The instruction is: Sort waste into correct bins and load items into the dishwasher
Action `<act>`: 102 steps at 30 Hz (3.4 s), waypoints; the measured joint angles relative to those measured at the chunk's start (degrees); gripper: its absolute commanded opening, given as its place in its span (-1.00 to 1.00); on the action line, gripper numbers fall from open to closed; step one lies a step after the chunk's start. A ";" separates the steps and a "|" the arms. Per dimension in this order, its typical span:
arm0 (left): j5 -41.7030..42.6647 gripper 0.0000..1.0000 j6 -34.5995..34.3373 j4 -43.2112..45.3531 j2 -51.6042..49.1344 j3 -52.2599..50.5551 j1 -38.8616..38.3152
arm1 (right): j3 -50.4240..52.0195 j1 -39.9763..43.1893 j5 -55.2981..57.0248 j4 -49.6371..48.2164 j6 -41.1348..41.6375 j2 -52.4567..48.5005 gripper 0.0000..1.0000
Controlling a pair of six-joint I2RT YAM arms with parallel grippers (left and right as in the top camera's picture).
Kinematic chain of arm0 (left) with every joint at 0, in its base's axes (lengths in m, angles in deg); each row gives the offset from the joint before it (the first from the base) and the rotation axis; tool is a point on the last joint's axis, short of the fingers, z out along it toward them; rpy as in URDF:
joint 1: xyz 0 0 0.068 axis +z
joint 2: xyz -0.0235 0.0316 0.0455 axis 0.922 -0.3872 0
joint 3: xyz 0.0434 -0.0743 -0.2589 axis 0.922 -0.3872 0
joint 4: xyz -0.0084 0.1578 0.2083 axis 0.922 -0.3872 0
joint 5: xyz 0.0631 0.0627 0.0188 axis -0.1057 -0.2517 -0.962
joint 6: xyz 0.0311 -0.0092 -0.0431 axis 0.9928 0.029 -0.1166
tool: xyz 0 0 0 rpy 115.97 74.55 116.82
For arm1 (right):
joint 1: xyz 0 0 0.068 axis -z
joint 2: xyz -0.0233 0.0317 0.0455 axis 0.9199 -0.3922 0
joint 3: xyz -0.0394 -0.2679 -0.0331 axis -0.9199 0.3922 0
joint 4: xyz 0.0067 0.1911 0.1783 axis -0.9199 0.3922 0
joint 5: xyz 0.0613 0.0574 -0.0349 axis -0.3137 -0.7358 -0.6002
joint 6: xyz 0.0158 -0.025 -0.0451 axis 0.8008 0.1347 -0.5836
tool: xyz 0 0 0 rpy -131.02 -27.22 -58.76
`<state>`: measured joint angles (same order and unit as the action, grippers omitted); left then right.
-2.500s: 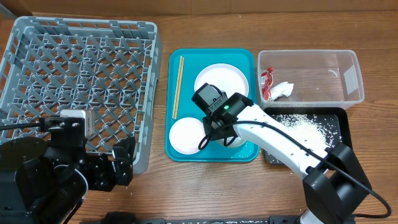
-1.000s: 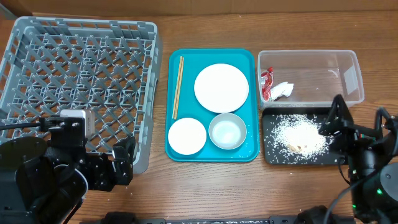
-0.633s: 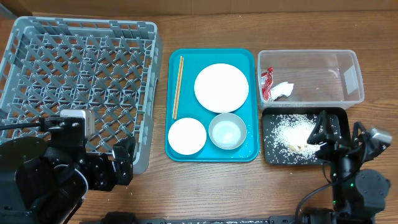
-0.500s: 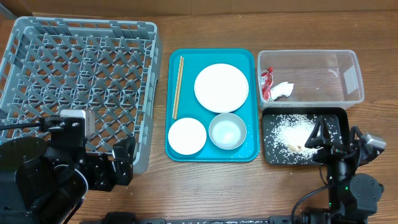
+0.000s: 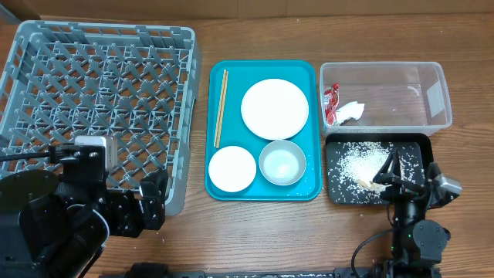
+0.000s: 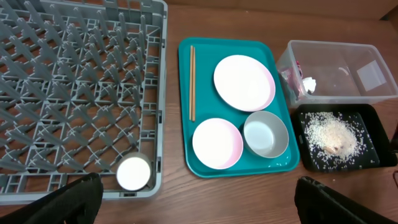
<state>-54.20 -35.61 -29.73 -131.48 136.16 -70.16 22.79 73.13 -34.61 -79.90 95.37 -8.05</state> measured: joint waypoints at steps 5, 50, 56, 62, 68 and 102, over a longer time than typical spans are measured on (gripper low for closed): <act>0.00 1.00 0.00 0.00 0.00 0.00 0.00 | 0.15 -2.14 0.44 -0.63 -0.02 0.04 1.00; 9.35 0.86 -7.91 3.37 -0.46 -2.51 -0.09 | 0.15 -6.73 0.48 -0.57 0.00 0.04 1.00; 10.03 0.57 -9.07 4.59 -4.87 -12.41 -1.07 | 0.15 -6.73 0.50 -0.55 0.00 0.04 1.00; 6.88 0.55 -11.15 10.67 -13.46 -20.41 -10.84 | 0.15 -6.73 0.48 -0.55 0.00 0.04 1.00; -2.80 0.48 -17.88 15.80 -23.30 -21.03 -25.44 | 0.15 -6.73 0.48 -0.57 0.02 0.07 1.00; -16.79 0.19 -34.62 21.53 -44.11 -21.16 -31.93 | 0.15 -6.73 0.48 -0.52 0.02 0.04 1.00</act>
<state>-70.99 -70.23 -8.20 -175.59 115.01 -102.10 22.94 66.40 -34.13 -80.42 95.39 -8.00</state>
